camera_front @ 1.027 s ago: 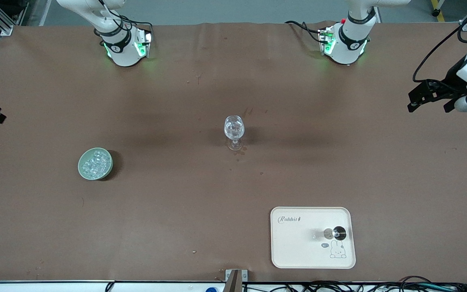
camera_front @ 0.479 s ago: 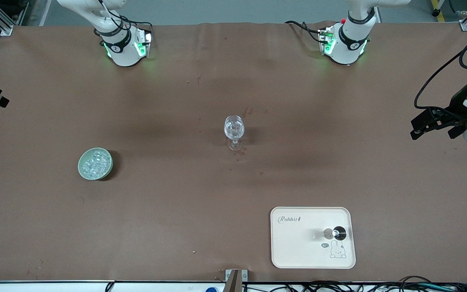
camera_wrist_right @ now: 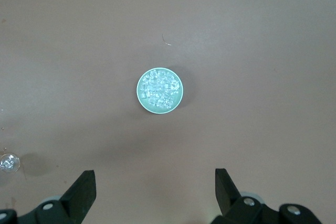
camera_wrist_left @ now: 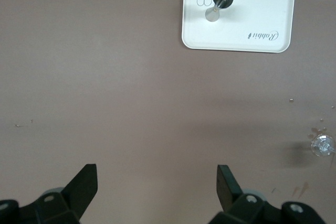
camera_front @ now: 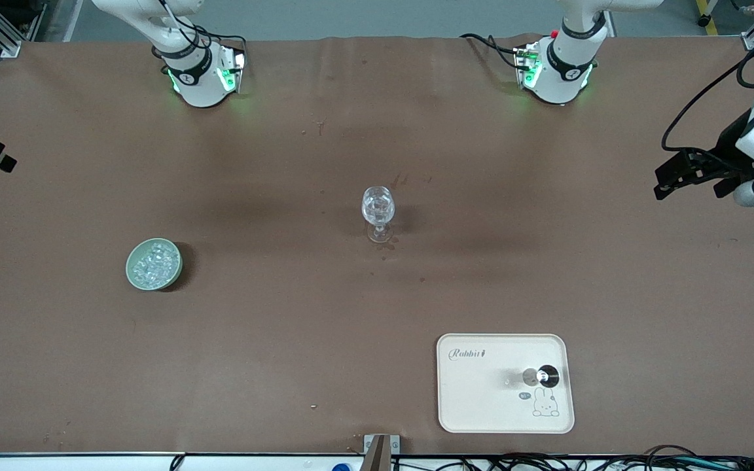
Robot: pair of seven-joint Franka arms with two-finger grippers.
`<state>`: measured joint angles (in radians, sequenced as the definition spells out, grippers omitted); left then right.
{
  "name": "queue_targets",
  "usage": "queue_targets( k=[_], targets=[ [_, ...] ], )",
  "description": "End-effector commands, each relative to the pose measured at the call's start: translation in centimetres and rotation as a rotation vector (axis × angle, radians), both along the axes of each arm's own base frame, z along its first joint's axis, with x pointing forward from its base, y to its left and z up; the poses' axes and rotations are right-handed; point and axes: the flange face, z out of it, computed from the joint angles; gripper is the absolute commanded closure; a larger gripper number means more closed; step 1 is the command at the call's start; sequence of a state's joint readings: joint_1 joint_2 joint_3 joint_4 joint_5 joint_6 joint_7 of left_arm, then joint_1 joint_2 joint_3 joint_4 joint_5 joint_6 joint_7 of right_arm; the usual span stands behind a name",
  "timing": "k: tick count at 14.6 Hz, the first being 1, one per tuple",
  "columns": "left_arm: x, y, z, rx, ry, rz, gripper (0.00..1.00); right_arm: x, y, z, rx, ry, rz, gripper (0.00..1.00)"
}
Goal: Pour wine and add ice with both arms
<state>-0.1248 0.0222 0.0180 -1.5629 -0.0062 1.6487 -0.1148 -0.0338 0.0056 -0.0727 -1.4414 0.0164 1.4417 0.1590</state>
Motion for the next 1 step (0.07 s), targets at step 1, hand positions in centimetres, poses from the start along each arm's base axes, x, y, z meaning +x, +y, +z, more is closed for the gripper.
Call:
queue_targets(
  k=[1],
  targets=[
    [-0.72, 0.10, 0.15, 0.005, -0.009, -0.022, 0.00, -0.72, 0.02, 0.04, 0.019, -0.002, 0.011, 0.00]
  ],
)
